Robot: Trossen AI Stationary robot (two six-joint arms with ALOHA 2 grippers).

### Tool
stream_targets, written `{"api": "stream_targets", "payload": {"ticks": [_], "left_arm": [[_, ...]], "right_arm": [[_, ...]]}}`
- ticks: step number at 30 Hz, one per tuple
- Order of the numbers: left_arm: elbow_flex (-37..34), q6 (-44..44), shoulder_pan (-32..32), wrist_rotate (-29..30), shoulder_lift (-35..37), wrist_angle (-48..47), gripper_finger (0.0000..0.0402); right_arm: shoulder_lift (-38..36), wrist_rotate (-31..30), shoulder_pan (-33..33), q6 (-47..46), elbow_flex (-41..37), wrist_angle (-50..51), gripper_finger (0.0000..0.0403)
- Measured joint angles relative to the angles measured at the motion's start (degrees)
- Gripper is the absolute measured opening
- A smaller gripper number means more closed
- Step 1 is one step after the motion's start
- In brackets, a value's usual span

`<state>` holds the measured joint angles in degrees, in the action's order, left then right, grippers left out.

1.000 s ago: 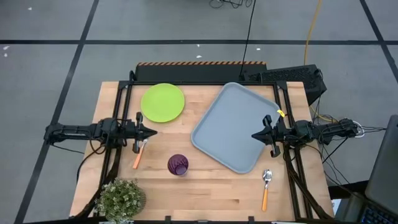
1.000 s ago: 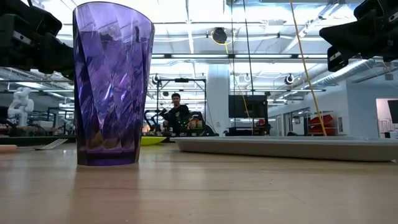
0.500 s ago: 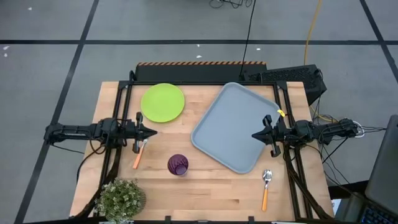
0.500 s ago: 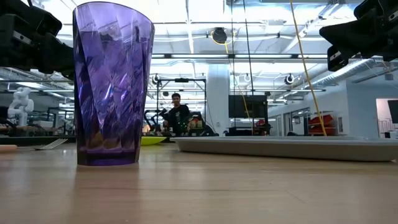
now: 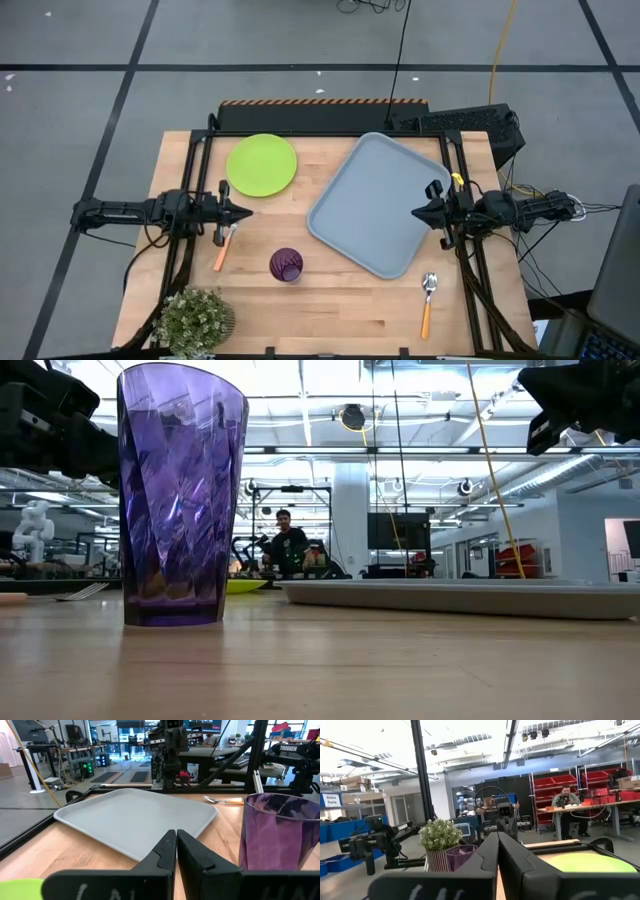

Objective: Pick and place plate/cup/fork/spoon on tray
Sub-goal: Prepare the gray serving tray

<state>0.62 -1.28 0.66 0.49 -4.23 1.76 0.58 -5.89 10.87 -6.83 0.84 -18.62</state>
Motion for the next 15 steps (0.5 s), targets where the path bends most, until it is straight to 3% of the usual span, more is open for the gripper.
{"api": "stream_targets", "payload": {"ticks": [7, 15], "left_arm": [[0.0, 0.0, 0.0, 0.0, 0.0, 0.0, 0.0019], [0.0, 0.0, 0.0, 0.0, 0.0, 0.0, 0.0019]], "right_arm": [[0.0, 0.0, 0.0, -0.2, 0.0, -0.1, 0.0000], [0.0, 0.0, 0.0, -8.0, 0.0, 0.3, 0.0000]]}}
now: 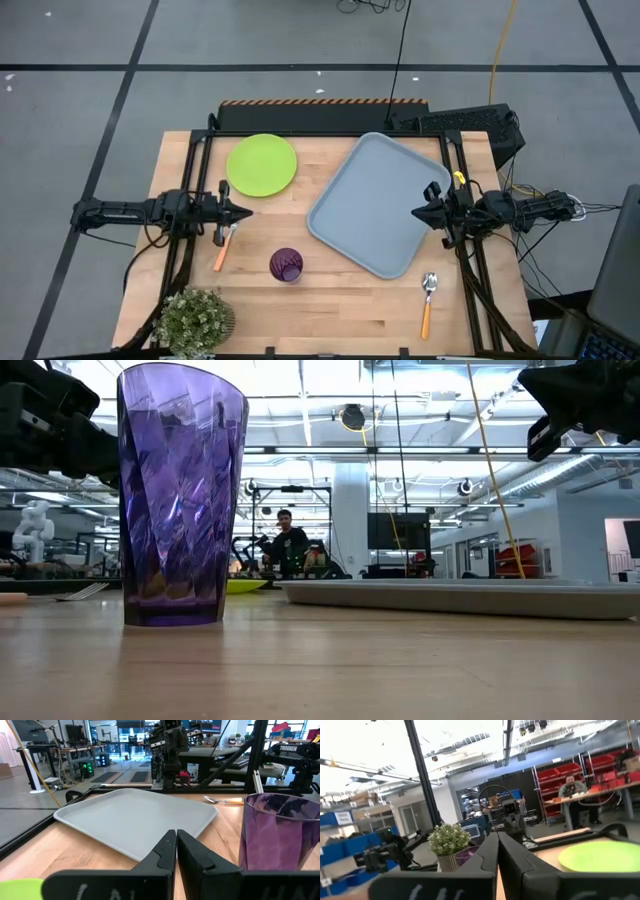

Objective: Pick and place plate/cup/fork/spoon on tray
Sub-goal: Prepare the gray serving tray

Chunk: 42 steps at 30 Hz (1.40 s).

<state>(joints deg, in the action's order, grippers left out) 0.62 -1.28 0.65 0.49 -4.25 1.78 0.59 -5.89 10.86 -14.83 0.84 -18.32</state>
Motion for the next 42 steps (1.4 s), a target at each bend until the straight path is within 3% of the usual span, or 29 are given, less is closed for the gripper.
{"api": "stream_targets", "payload": {"ticks": [7, 21, 31, 34, 42], "left_arm": [[0.0, 0.0, 0.0, 0.0, 0.0, 0.4, 0.0019], [0.0, -2.6, 0.0, 0.6, 0.0, 16.1, 0.0019], [0.0, 0.3, 0.0, 1.5, 0.0, 10.4, 0.0019], [0.0, 0.5, 0.0, 4.2, 0.0, 10.5, 0.0019], [0.0, 8.7, 0.0, 7.4, 0.0, 4.7, 0.0019]], "right_arm": [[0.0, 0.0, 0.0, -3.2, 0.0, 0.2, 0.0000], [0.0, 0.0, 0.0, -2.4, 0.0, 0.1, 0.0000], [0.0, -0.2, 0.0, 1.4, 0.0, -0.6, 0.0000], [0.0, -0.2, 0.0, 3.4, 0.0, -0.7, 0.0000], [0.0, -2.9, 0.0, 9.0, 0.0, -0.8, 0.0000]]}}
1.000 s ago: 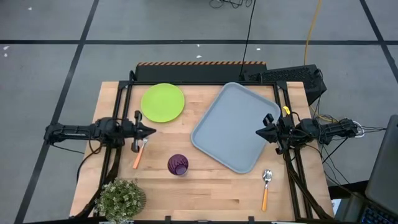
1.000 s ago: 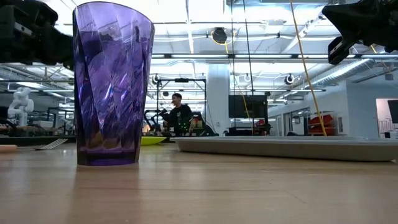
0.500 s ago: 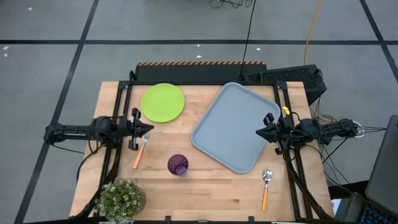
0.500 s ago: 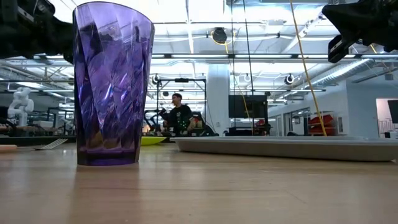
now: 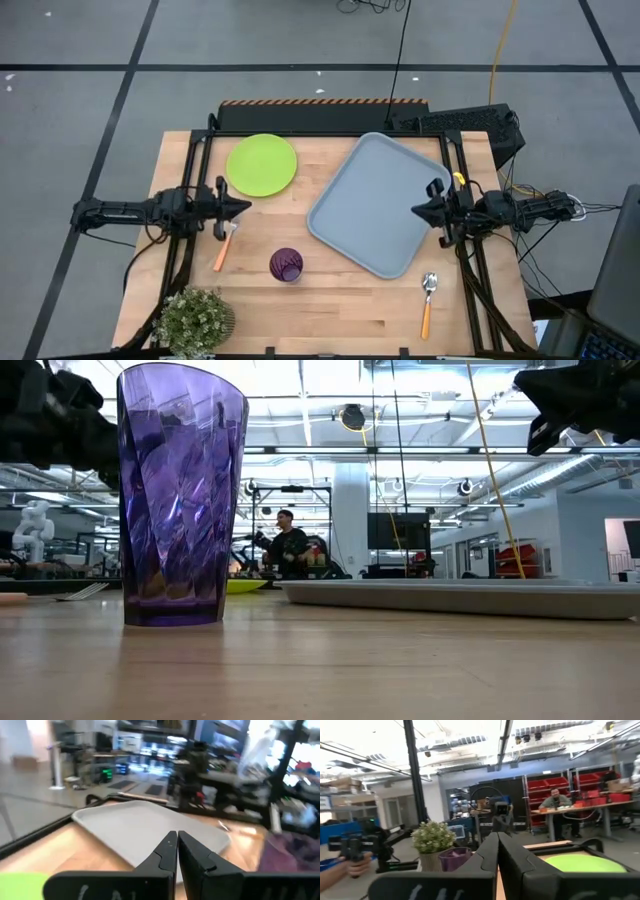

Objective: Pick and place plate/cup/fork/spoon on tray
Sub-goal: Prepare the gray serving tray

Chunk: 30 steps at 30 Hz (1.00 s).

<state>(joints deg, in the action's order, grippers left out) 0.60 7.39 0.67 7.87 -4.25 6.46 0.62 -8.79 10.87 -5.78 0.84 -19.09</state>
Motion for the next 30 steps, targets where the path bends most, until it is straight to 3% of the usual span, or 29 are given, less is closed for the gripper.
{"api": "stream_targets", "payload": {"ticks": [5, 7, 15, 20, 26, 30], "left_arm": [[0.4, 8.8, 0.0, 12.4, 0.0, 0.5, 0.0019], [1.2, 8.2, 0.0, 14.3, -0.6, 0.5, 0.0019], [10.5, 8.5, 0.0, 13.4, -9.4, -7.1, 0.0019], [20.9, 10.6, 0.0, 11.4, -22.4, -13.9, 0.0019], [35.2, 4.9, -1.5, 10.7, -39.8, -22.9, 0.0019], [44.4, 3.2, -6.1, 2.3, -49.1, -27.1, 0.0019]], "right_arm": [[0.0, -2.0, 0.0, 1.2, 0.0, -0.3, 0.0000], [0.0, -2.0, 0.0, 1.5, 0.0, -1.0, 0.0000], [0.0, -1.9, 0.0, 5.3, 0.0, -6.4, 0.0000], [0.0, -1.9, 0.0, 5.4, 0.0, -6.9, 0.0000], [0.0, -1.9, 0.0, 5.4, 0.0, -6.9, 0.0000], [0.0, -1.7, 0.0, 5.4, 0.0, -7.0, 0.0000]]}}
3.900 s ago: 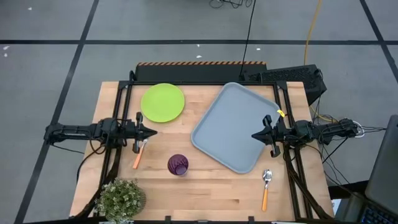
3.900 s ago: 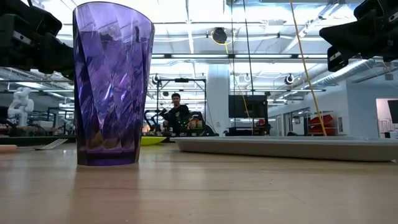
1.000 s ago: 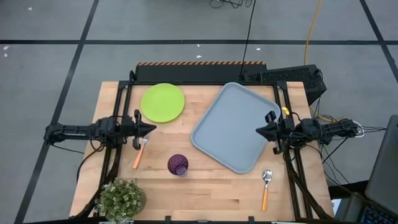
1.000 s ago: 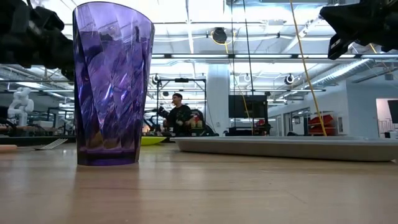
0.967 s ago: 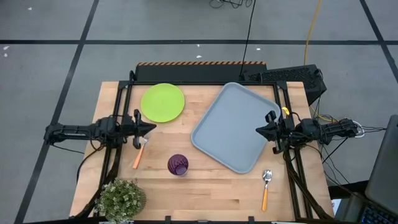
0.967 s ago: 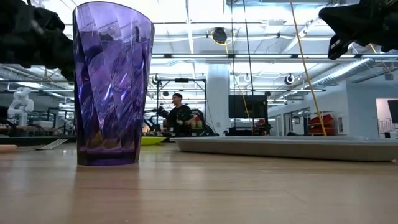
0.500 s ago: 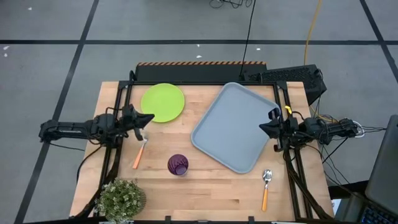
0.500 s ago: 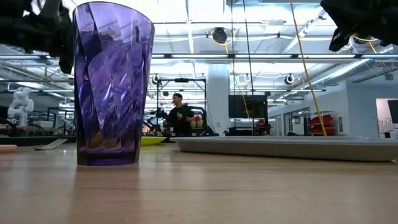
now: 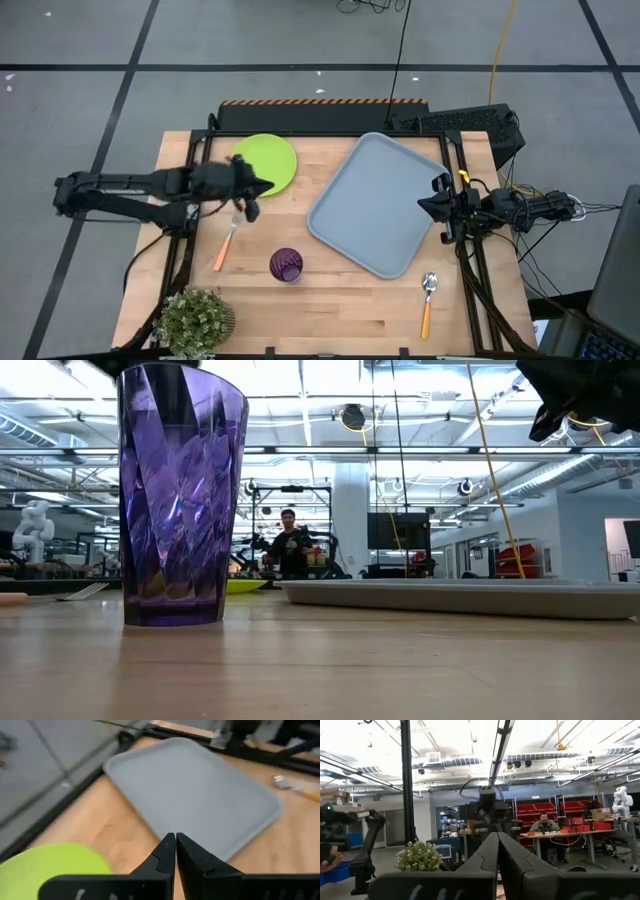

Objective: Pick and place plate/cup/fork/spoon on tray
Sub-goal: Prepare the gray serving tray

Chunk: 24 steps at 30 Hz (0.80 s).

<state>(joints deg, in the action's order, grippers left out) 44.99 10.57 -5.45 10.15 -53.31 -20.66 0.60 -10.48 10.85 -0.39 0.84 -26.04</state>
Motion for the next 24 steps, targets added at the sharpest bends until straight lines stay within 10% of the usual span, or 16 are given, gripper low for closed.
{"api": "stream_targets", "payload": {"ticks": [16, 24], "left_arm": [[22.2, -10.5, -16.7, -26.5, -33.2, -11.8, 0.0020], [26.4, -14.8, -17.7, -29.4, -44.2, -10.8, 0.0021]], "right_arm": [[0.0, 0.4, 0.0, -2.1, 0.0, 0.1, 0.0000], [0.0, 1.8, 0.0, -2.6, 0.0, 0.2, 0.0000]]}}
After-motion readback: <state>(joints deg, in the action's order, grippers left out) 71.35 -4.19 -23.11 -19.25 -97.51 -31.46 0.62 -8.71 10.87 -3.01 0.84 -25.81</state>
